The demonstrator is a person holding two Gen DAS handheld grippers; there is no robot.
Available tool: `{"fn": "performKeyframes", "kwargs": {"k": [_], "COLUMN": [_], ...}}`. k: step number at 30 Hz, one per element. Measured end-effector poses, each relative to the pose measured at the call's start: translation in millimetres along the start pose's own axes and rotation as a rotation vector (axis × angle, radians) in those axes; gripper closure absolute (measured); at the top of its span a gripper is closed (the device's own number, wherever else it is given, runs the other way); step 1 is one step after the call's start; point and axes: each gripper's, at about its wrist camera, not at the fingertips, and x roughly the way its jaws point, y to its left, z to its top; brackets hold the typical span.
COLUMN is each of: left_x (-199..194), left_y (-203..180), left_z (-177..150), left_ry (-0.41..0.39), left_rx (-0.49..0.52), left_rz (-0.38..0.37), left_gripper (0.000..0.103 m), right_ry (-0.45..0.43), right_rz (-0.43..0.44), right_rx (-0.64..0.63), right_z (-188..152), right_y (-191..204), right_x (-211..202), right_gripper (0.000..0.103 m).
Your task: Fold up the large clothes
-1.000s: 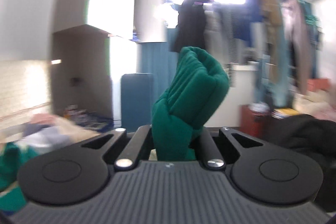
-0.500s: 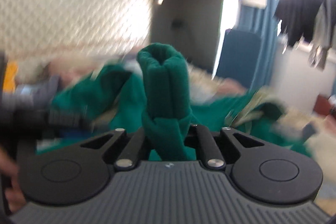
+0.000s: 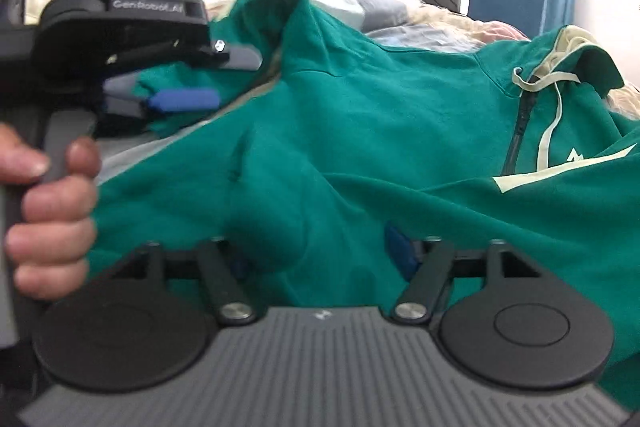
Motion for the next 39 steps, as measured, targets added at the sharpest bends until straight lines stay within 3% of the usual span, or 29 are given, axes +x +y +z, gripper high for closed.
{"fn": "performKeyframes", "kwargs": {"k": [3, 7, 15, 20, 23, 30, 35, 39], "left_x": [-3.9, -10.4, -4.0, 18.1, 36.2, 46.7, 39.9, 28.3], "left_y": [-12.8, -34.8, -85.1, -87.8, -89.0, -84.1, -87.4, -77.3], "left_z": [-4.0, -16.3, -61.1, -95.3, -113.4, -122.2, -111.7, -91.2], "left_ry": [0.012, 0.072, 0.184, 0.282, 0.336, 0.347, 0.33, 0.254], "left_rx": [0.058, 0.111, 0.287, 0.335, 0.377, 0.393, 0.368, 0.299], "left_rz": [-0.006, -0.089, -0.124, -0.058, 0.002, 0.035, 0.046, 0.082], "left_gripper": [0.048, 0.048, 0.048, 0.048, 0.048, 0.048, 0.048, 0.048], "right_ry": [0.014, 0.028, -0.055, -0.098, -0.082, 0.062, 0.075, 0.072], "right_rz": [0.012, 0.027, -0.059, -0.197, -0.189, -0.182, -0.175, -0.178], "right_rx": [0.003, 0.053, 0.203, 0.224, 0.239, 0.27, 0.288, 0.291], "right_z": [-7.4, -22.8, -39.1, -38.0, -37.1, -54.0, -54.1, -54.7], "right_y": [-2.0, -12.7, -59.6, -81.0, -92.1, -108.1, -110.1, -108.7], "right_x": [-22.6, -50.7, -80.6, -64.4, -50.5, -6.7, -4.3, -6.0], "right_gripper": [0.033, 0.033, 0.033, 0.033, 0.034, 0.034, 0.034, 0.034]}}
